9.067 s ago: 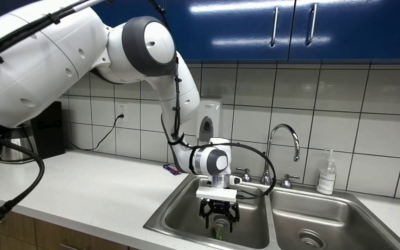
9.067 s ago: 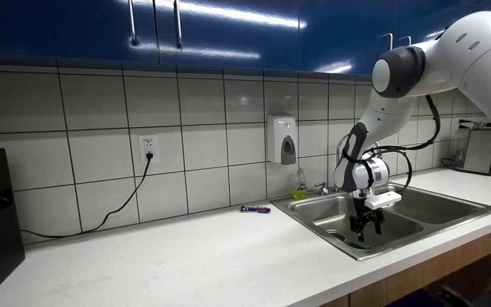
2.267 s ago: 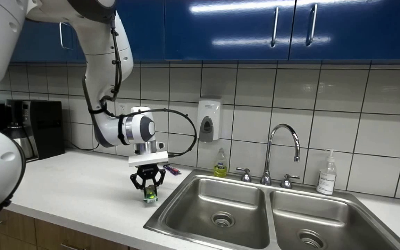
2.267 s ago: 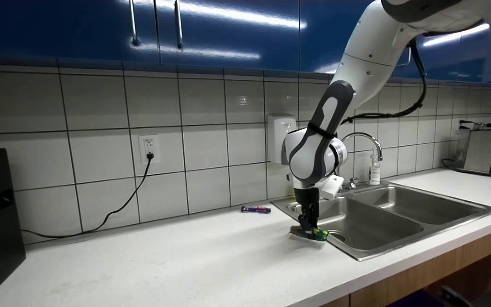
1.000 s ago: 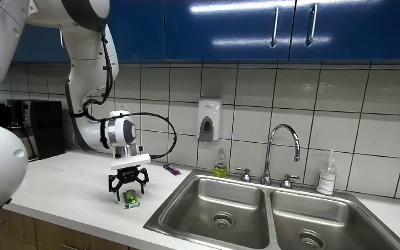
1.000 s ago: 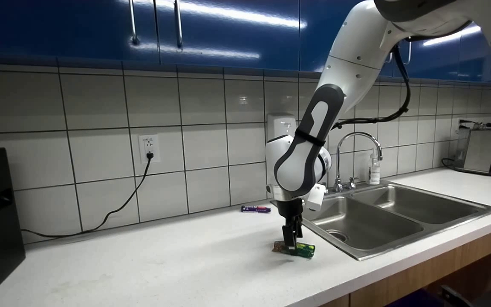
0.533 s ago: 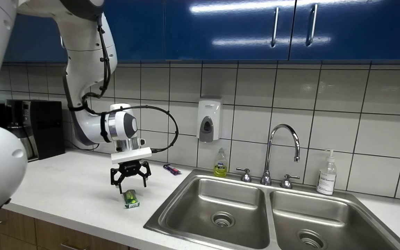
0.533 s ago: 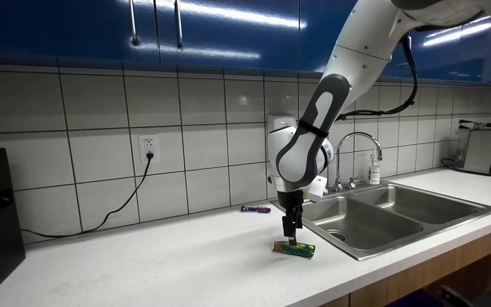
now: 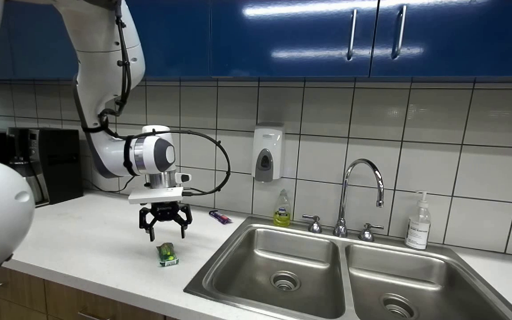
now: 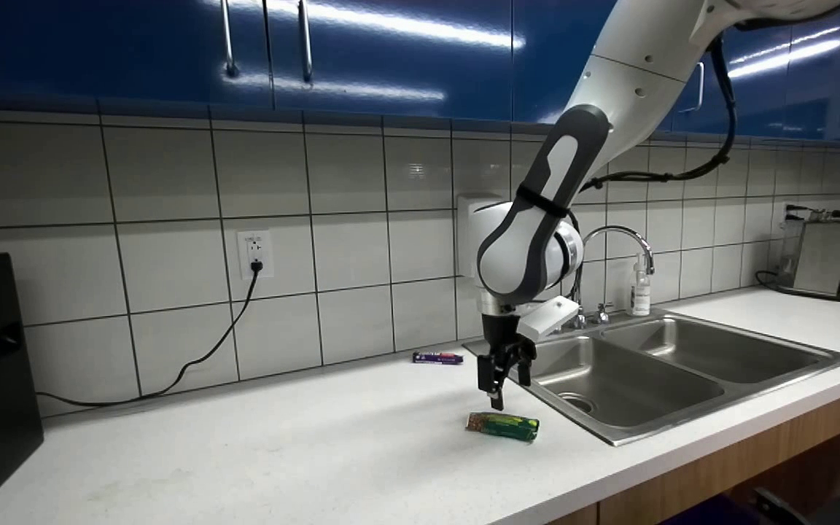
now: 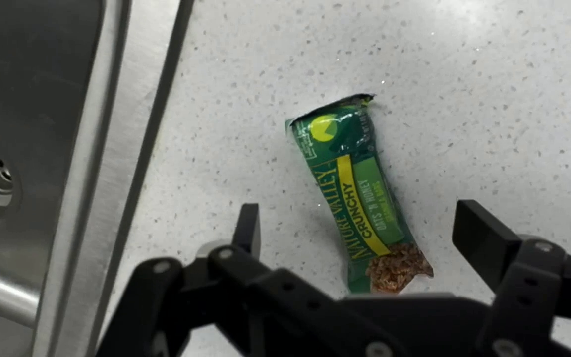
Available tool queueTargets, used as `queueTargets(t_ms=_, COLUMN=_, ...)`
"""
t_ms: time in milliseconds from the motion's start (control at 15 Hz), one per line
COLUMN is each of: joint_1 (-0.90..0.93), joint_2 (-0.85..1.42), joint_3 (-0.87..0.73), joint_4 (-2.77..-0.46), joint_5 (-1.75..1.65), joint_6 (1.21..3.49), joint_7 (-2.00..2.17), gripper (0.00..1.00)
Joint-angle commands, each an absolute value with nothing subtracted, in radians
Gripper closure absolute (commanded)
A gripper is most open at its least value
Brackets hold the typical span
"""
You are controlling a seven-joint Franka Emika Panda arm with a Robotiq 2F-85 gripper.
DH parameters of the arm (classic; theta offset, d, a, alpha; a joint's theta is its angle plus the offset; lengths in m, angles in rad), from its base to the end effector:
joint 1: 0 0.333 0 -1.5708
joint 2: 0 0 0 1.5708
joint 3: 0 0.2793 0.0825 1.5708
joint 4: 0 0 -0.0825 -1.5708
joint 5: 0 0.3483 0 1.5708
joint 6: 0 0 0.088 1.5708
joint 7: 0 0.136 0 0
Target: Remove the chocolate bar from the sink
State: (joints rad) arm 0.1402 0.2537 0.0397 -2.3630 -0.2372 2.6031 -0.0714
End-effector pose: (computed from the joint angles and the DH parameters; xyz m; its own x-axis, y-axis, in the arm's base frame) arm 0.4738 0.0884 0.1854 0.8987 0.4375 -0.0311 0.4382 -0.8926 0.1061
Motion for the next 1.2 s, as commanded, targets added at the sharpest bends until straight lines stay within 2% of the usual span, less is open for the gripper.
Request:
queueTargets(t_ms=0, joint_1=0.143, joint_2=0.165, joint_3=0.040, joint_4=-2.429, joint_5=-0.185, joint_6=2.585, joint_7=0.084, gripper=0.00)
queueTargets(t_ms=467, joint_1=0.143, joint_2=0.033, joint_3=0.043, joint_4=-2.547, joint_5=-0.178, joint_6=2.579, joint_7=0.287, gripper=0.00)
queueTargets(t_ms=1133, joint_1=0.118, joint_2=-0.116, joint_3=0.069, joint_4=-2.684, joint_5=-0.200, joint_6=2.577, joint_7=0.271, gripper=0.00)
